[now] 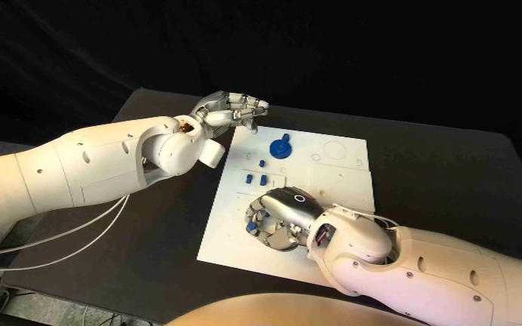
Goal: Assemble the parts on the task board
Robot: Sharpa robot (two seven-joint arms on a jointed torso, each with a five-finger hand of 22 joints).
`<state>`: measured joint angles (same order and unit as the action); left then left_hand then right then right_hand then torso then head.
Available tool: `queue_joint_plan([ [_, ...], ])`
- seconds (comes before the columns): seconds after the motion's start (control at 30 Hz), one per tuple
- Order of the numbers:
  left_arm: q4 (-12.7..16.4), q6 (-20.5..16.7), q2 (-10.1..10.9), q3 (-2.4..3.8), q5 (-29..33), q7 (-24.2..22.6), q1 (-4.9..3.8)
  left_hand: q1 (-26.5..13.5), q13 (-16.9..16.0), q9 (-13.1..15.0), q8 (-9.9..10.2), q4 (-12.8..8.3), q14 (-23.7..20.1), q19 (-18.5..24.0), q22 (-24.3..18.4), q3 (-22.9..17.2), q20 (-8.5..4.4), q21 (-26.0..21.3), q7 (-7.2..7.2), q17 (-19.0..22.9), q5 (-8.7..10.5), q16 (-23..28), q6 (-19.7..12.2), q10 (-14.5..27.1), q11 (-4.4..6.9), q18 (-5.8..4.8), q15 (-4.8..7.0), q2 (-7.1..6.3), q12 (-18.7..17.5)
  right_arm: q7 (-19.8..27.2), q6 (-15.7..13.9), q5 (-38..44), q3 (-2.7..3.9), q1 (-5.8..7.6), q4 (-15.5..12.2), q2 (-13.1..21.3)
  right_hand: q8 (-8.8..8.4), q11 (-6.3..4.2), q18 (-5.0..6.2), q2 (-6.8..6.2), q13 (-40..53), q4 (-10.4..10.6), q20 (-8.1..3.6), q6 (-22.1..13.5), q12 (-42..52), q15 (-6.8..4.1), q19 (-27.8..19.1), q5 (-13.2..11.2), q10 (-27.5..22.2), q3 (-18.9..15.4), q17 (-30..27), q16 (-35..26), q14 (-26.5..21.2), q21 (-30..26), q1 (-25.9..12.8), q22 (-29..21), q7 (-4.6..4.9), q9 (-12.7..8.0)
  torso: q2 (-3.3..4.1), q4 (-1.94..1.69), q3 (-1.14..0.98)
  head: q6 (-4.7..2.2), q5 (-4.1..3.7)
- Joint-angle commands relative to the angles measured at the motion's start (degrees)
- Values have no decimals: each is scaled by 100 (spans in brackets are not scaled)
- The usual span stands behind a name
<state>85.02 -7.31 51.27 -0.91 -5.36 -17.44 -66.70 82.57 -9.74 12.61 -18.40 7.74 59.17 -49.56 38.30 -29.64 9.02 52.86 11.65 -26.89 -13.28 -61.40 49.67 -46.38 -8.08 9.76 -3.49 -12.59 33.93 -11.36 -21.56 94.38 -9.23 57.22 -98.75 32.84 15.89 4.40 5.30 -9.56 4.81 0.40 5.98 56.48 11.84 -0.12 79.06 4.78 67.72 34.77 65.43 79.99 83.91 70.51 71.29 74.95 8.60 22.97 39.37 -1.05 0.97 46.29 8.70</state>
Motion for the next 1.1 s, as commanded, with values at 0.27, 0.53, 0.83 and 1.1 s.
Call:
queue_joint_plan([
  [0.27,18,101,4,3,27,-14,-4,-1,7,10,-15,-5,-11,2,-7,24,24,-33,2,4,-11,18,-44,42,-13,77,-34,47,36,-284,-104,-66,-28,-33,16,35,-478,-15,-25,-174,61,69,-8,-650,13,-7,-75,54,-22,-68,-73,-28,132,-121,-115,92,0,-214,1,6,-4,-16,-12],
  [0.53,18,106,10,3,27,-12,-4,-1,7,10,-15,-5,-11,2,-7,24,24,-33,2,4,-11,18,-44,42,-13,77,-34,47,36,-79,-567,-210,-25,-38,-140,183,-650,-64,-43,-239,108,73,-42,-929,55,-46,-22,71,30,-105,-12,3,150,-58,-101,152,-29,-275,-3,5,-4,-45,-46],
  [0.83,19,114,29,2,27,-12,-3,3,7,11,-16,-9,-10,0,-8,24,24,-33,2,3,-11,15,-50,47,-12,78,-33,50,42,599,-1076,-1287,37,149,-663,880,-706,-69,-53,-267,184,136,-65,-977,111,-58,9,130,87,-227,15,24,161,-38,-110,189,-3,-302,-15,10,5,-134,-177],
  [1.1,-2,113,40,-22,28,-17,-2,5,7,11,-18,-11,-9,-1,-8,25,24,-34,2,2,-11,13,-51,48,-12,78,-33,50,46,995,-674,-3205,54,515,-961,1775,-325,-92,-126,-154,707,162,-58,-292,776,-68,206,286,555,-436,359,215,244,294,-58,438,-8,-182,-63,46,6,-206,-456],
])
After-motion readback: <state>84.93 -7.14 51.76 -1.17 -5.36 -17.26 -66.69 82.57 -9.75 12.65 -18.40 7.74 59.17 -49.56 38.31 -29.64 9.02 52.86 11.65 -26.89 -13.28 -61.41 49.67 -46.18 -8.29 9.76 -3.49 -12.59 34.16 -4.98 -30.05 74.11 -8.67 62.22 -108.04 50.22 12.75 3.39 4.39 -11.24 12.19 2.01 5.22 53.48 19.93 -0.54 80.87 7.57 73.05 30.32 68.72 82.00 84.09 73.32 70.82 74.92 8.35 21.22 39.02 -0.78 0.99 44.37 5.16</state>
